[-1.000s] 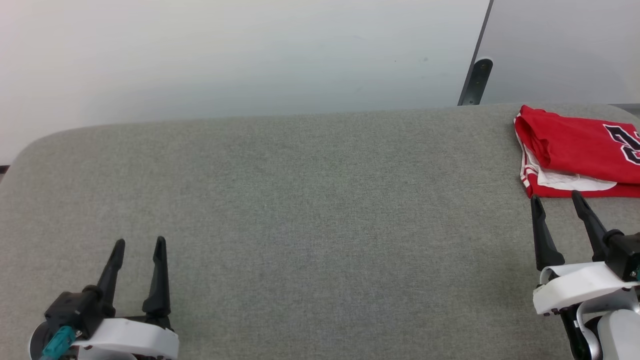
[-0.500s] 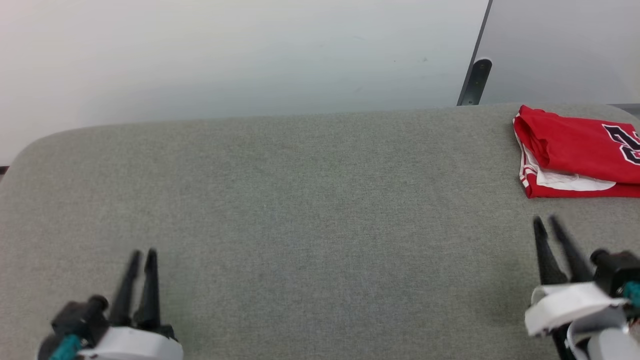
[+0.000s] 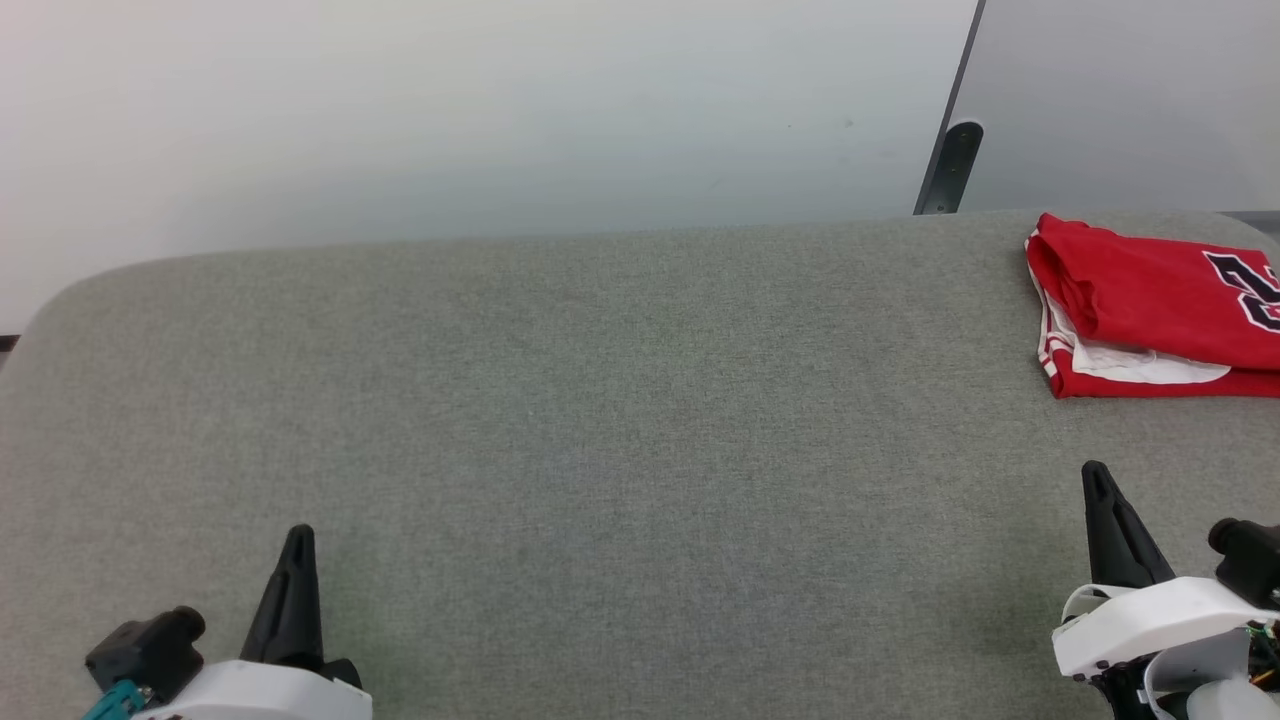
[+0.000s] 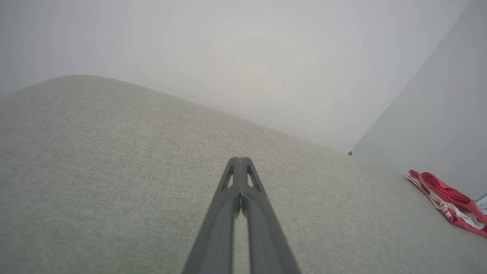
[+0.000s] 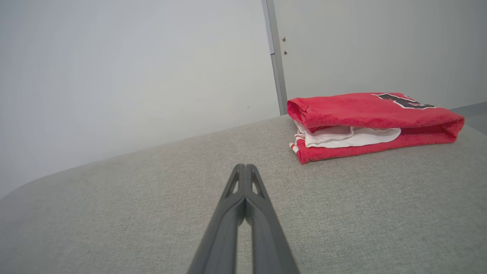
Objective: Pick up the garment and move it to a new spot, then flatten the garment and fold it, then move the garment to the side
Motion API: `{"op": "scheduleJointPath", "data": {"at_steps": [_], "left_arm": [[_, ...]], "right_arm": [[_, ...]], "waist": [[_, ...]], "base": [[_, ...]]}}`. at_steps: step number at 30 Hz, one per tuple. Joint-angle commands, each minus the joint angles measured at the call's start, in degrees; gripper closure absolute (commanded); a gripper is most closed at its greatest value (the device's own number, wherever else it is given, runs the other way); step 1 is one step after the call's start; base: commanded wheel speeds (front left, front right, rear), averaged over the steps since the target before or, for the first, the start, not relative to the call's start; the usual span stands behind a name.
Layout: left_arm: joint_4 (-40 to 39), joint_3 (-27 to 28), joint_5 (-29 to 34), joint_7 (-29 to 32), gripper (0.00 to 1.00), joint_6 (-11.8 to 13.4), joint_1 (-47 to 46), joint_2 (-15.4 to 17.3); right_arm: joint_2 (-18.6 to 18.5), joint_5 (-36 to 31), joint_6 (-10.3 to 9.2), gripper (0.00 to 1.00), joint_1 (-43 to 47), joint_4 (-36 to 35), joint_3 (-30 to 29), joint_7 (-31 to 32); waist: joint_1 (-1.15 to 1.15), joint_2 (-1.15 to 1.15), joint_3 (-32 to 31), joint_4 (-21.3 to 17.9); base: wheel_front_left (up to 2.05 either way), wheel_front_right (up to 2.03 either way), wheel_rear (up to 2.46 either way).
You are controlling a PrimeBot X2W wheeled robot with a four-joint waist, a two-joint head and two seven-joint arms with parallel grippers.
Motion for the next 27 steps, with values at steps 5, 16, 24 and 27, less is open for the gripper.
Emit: {"op": "scheduleJointPath", "data": {"at_steps": [5, 16, 24, 27], "left_arm": [[-0.5, 0.4, -5.8, 1.4, 1.00, 0.0, -1.7, -0.1], [-0.2, 0.6, -15.0, 4.0, 1.00, 0.0, -2.3, -1.0], [0.0, 0.7, -21.0, 5.7, 1.00, -0.1, -2.7, -1.5], [0.1, 0.8, -23.1, 6.3, 1.00, -0.1, -2.8, -1.7]], "right_arm": [[0.3, 6.3, -0.01, 1.00, -0.2, -1.6, -0.6, 1.4], [1.1, 16.2, -0.01, 1.00, 0.5, -2.5, -1.4, 3.8], [1.6, 22.6, -0.01, 1.00, 0.8, -3.0, -1.8, 5.5], [1.8, 25.0, -0.02, 1.00, 1.0, -3.2, -2.0, 6.1]], "waist": [[0.00, 0.00, -0.1, 0.0], [0.00, 0.00, -0.3, 0.1], [0.00, 0.00, -0.5, 0.1], [0.00, 0.00, -0.6, 0.1]], "base": [[0.00, 0.00, 0.00], [0.00, 0.00, 0.00], [0.00, 0.00, 0.00], [0.00, 0.00, 0.00]]}}
